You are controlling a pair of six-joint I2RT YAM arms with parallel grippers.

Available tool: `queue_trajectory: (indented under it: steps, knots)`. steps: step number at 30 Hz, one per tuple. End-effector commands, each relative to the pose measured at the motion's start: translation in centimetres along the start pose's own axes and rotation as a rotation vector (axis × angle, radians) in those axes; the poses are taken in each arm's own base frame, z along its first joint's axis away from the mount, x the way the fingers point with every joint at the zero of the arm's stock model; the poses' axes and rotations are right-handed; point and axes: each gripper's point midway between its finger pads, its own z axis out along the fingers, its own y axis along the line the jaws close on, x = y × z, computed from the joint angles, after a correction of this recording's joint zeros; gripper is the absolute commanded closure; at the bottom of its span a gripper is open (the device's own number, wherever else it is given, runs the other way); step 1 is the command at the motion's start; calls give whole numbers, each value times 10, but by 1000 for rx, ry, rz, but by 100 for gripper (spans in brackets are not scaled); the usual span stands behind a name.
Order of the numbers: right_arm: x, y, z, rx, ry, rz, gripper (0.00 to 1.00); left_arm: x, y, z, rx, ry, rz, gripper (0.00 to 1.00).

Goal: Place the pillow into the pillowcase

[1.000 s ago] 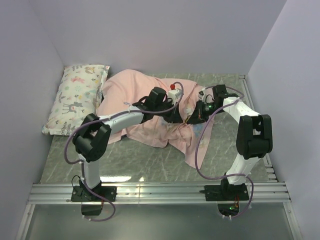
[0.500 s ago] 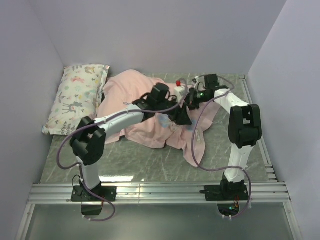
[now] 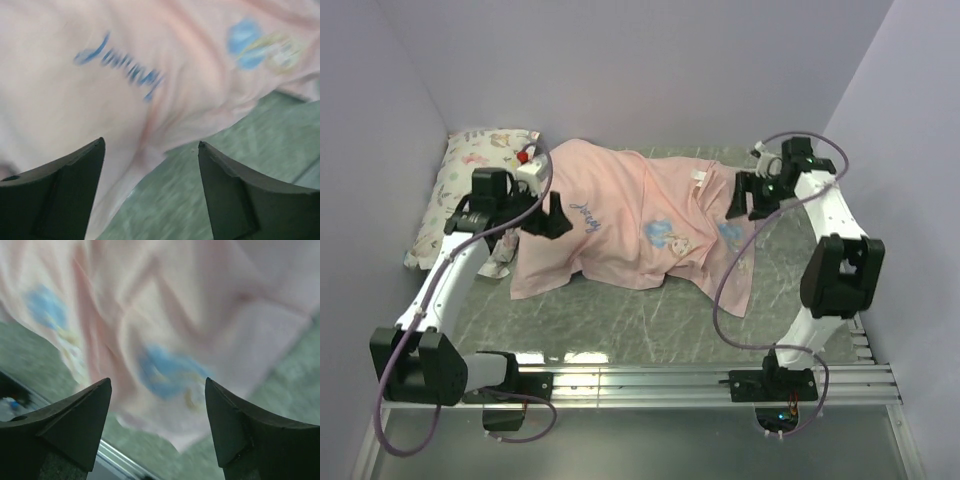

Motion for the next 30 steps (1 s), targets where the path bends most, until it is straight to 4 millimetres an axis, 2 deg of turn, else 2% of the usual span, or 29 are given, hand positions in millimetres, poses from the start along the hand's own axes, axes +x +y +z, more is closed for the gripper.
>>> queue_trajectory:
  steps: [1,2,3,4,5,7,9,10,12,14,16,17,20,24,25,27,28,29,30]
  knots:
    - [62,-23,-54,168,115,-195,18,72,35,-26,-132,208,94,18]
    - [75,-27,-59,204,134,-222,17,92,51,-33,-171,259,121,18]
    - [87,-24,-62,214,149,-246,17,103,56,-38,-184,286,121,18]
    - [110,-19,-64,216,176,-284,17,112,62,-44,-199,306,113,17]
    - [121,-24,-65,264,200,-309,17,125,72,-51,-225,335,115,16]
    - [150,-17,-54,283,226,-377,16,138,80,-55,-242,374,108,16]
    - [160,-18,-51,351,207,-435,16,149,90,-60,-247,386,76,16]
    - [171,-12,-35,347,210,-483,4,157,95,-62,-248,403,54,16]
    - [171,-14,-29,415,179,-551,2,164,98,-63,-240,421,37,16]
    - [174,-8,-12,412,161,-611,2,173,101,-62,-228,442,20,16]
    - [172,-15,-3,468,168,-620,2,176,105,-61,-222,452,16,16]
    - [173,-12,3,463,175,-637,2,176,107,-61,-223,450,16,16]
    - [175,-20,20,500,185,-683,1,176,113,-60,-224,448,6,16]
    - [197,-30,45,470,300,-697,2,181,112,-58,-180,461,-1,16]
    - [203,-34,49,460,326,-710,4,186,111,-57,-165,473,7,15]
    - [215,-37,55,436,376,-726,16,189,109,-55,-149,468,19,14]
    - [218,-40,57,428,389,-748,23,193,110,-55,-146,467,44,1]
    - [219,-41,57,426,394,-755,42,196,112,-54,-154,470,59,1]
    - [218,-41,57,429,394,-759,52,199,113,-53,-156,468,67,1]
